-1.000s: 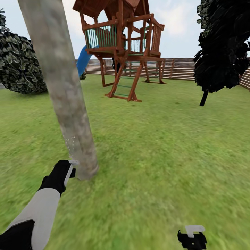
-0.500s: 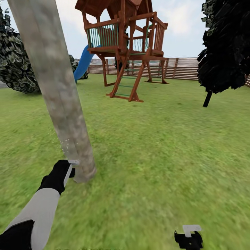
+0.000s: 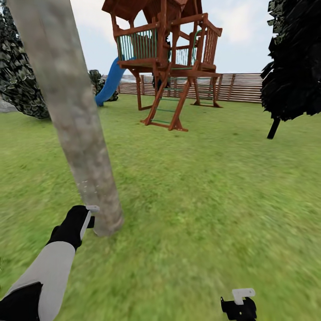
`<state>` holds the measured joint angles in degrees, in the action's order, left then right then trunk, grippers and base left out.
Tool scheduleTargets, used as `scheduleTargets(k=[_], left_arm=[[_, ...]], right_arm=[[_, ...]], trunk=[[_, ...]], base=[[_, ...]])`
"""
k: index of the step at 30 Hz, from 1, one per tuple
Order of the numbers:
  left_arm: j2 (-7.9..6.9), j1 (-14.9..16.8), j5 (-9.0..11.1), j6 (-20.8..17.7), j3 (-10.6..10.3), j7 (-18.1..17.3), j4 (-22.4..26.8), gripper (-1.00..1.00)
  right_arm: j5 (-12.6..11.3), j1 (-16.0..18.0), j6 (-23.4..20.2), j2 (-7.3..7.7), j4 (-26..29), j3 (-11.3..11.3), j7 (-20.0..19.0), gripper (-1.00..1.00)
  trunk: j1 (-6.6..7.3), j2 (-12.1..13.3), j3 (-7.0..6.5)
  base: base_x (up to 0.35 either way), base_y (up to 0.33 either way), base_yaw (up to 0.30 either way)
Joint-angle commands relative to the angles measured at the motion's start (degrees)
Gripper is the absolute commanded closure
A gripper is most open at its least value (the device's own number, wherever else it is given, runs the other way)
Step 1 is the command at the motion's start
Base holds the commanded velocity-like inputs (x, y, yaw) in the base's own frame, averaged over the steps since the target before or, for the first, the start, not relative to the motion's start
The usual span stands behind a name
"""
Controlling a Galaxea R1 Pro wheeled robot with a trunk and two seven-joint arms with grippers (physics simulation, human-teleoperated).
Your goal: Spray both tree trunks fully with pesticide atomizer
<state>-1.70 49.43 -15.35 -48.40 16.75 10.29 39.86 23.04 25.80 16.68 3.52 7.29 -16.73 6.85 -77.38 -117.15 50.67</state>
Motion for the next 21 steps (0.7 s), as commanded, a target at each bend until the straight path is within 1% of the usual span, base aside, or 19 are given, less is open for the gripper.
scheduleTargets(k=[1, 3, 5, 15, 17, 21], left_arm=[[0.04, 0.0, 0.0, -0.2, 0.1, 0.2, 0.0, 1.0], [0.03, 0.0, 0.1, -0.2, 0.0, 0.2, 0.0, 1.0], [0.03, 0.0, 0.1, -0.2, 0.1, 0.2, 0.0, 1.0], [0.08, 0.0, 0.2, -0.2, 0.2, 0.2, 0.0, 1.0], [0.08, 0.0, 0.2, -0.2, 0.2, 0.2, 0.0, 1.0], [0.26, 0.0, 0.3, -0.2, -0.3, 0.2, 0.0, 1.0]], right_arm=[[0.6, 0.0, 0.2, 0.0, -0.1, -0.4, 0.2, -1.0], [0.6, 0.0, 0.2, 0.0, -0.1, -0.4, 0.2, -1.0], [0.6, 0.0, 0.3, 0.0, -0.1, -0.3, 0.1, -1.0], [0.6, 0.0, 0.3, 0.0, -0.1, -0.3, 0.1, -1.0], [0.6, 0.0, 0.3, 0.0, -0.1, -0.3, 0.1, -1.0], [0.6, 0.0, 0.3, -0.02, -0.1, -0.3, 0.1, -1.0]], trunk=[[-0.02, 0.0, 0.05], [-0.02, 0.0, 0.05], [-0.02, 0.0, 0.05], [-0.02, 0.0, 0.05], [-0.02, 0.0, 0.05], [-0.02, 0.0, 0.05]], base=[[0.235, -0.186, 0.243], [0.206, -0.186, 0.263], [0.043, -0.119, 0.273], [0.006, -0.007, 0.275], [0.109, -0.025, 0.275], [0.213, -0.137, 0.225]])
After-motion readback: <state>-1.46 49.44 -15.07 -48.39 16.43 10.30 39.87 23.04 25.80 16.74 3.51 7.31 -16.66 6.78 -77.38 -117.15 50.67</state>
